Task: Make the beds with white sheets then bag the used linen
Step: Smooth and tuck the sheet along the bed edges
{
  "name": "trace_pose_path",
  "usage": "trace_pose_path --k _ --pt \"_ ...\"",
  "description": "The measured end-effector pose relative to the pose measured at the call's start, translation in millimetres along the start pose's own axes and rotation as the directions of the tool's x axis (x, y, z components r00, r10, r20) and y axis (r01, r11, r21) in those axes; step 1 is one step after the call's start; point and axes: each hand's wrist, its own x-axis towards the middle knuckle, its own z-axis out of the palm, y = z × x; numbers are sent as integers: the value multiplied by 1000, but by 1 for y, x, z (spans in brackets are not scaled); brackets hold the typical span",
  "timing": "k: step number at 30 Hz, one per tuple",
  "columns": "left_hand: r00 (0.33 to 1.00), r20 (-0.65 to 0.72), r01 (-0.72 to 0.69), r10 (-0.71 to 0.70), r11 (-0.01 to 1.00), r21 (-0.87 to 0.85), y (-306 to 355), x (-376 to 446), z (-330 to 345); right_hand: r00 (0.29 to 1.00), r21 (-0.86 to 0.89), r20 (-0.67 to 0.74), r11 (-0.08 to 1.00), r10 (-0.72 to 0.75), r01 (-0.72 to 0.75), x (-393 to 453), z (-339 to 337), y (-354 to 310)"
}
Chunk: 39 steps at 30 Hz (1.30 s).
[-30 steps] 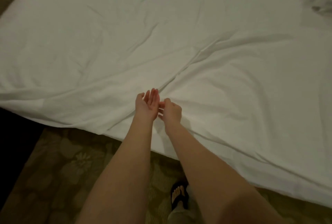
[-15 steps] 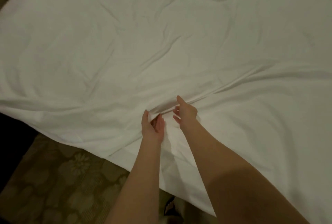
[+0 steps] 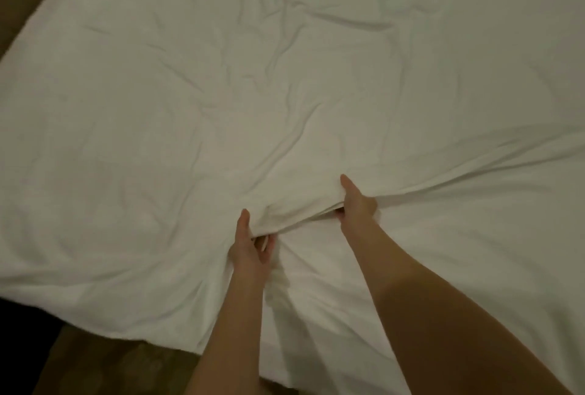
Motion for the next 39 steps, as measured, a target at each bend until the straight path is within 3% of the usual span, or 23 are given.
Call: trace_pose_path --k 3,7,10,15,19,23,26,29,31,34,36,39 --pt "993 -122 19 3 982 185 23 4 -12 994 -85 -57 992 -95 90 3 28 -19" --pt "968 -228 -121 106 991 -52 65 16 -5 985 -97 -66 984 -159 152 5 66 -38" --pt "971 -164 -199 175 970 -139 103 37 34 983 -57 -77 985 -166 161 9 86 -46" --pt "932 -42 -362 361 932 -30 146 77 111 977 8 -74 979 -202 203 34 103 -79" --pt "890 7 -450 457 874 183 171 112 172 971 68 -74 971 -226 231 57 111 -116" --pt "839 159 -532 521 720 446 200 149 228 971 161 -78 958 -225 235 80 126 -143" --pt "844 289 -533 452 654 537 212 171 269 963 119 -95 957 -254 264 100 137 -157" --pt "925 375 -325 62 641 696 208 185 286 982 -38 4 982 -188 188 116 140 -165" --pt "913 393 -218 -109 684 697 203 189 281 987 -85 74 985 -142 148 120 136 -165" --pt "842 507 -115 -186 855 505 210 183 277 968 41 198 988 -152 146 126 137 -164" --pt "798 561 -62 -221 896 441 214 179 277 943 99 283 983 -177 154 128 142 -167" --pt "877 447 -6 -179 924 383 193 181 257 934 206 299 969 -196 138 129 137 -156"
